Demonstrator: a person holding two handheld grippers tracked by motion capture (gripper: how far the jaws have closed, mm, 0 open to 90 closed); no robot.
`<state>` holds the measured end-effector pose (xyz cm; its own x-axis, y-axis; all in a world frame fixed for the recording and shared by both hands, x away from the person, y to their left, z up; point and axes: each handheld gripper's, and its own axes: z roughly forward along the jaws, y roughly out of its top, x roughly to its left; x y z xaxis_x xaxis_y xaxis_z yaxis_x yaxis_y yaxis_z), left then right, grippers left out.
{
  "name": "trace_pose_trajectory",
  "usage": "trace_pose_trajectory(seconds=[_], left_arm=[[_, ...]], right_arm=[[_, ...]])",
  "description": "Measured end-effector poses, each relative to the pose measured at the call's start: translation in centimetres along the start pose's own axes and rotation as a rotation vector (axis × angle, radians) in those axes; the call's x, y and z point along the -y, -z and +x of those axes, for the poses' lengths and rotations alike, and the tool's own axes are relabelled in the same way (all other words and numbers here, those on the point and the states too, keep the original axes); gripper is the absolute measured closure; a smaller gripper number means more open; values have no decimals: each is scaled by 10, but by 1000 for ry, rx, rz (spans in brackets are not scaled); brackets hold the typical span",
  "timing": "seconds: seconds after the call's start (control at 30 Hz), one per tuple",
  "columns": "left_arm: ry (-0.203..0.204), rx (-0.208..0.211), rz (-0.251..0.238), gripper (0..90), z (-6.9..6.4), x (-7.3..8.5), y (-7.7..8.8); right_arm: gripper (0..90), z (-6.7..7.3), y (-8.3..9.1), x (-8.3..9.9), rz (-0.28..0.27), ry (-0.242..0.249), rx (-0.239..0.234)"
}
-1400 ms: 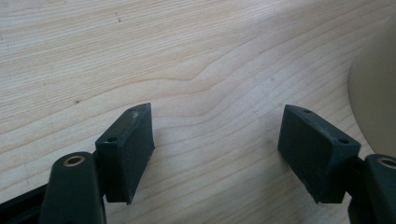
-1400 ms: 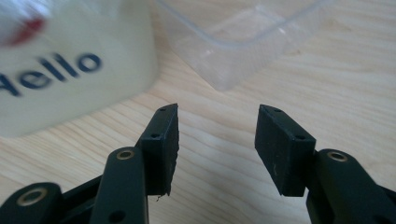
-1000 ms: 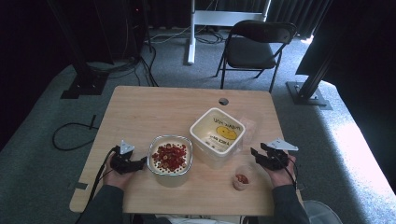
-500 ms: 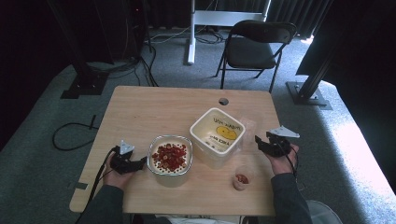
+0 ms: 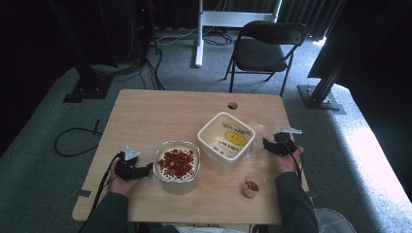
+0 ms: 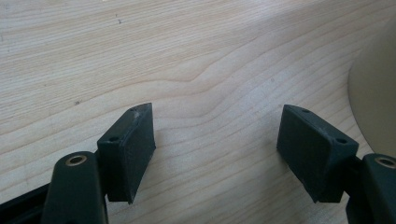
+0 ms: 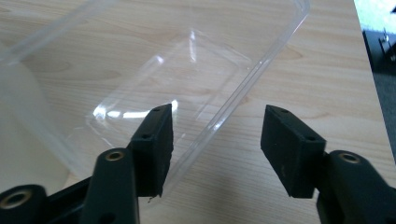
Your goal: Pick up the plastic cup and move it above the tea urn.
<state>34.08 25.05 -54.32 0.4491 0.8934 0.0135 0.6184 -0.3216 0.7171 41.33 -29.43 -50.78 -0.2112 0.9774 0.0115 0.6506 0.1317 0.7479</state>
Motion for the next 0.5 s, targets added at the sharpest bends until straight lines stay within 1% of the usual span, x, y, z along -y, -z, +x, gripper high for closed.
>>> trace_pose_trajectory(seconds=[0.07,0.13,0.2,0.23,0.3,0.33,0.5], left_arm=[[0,0,0,284,0,0,0],[0,0,1,284,0,0,0],[0,0,1,284,0,0,0],[0,0,1,284,0,0,0],[0,0,1,284,0,0,0],[0,0,0,284,0,0,0],[0,0,0,284,0,0,0]], right_arm=[[483,-2,-2,0,7,-14,2],[544,-5,-2,0,13,-17,30],[594,-9,-1,1,16,-32,34],[619,-10,0,1,18,-33,48],[666,-13,1,1,14,-37,56],[690,-13,2,1,13,-38,68],[780,-19,6,1,4,-56,81]])
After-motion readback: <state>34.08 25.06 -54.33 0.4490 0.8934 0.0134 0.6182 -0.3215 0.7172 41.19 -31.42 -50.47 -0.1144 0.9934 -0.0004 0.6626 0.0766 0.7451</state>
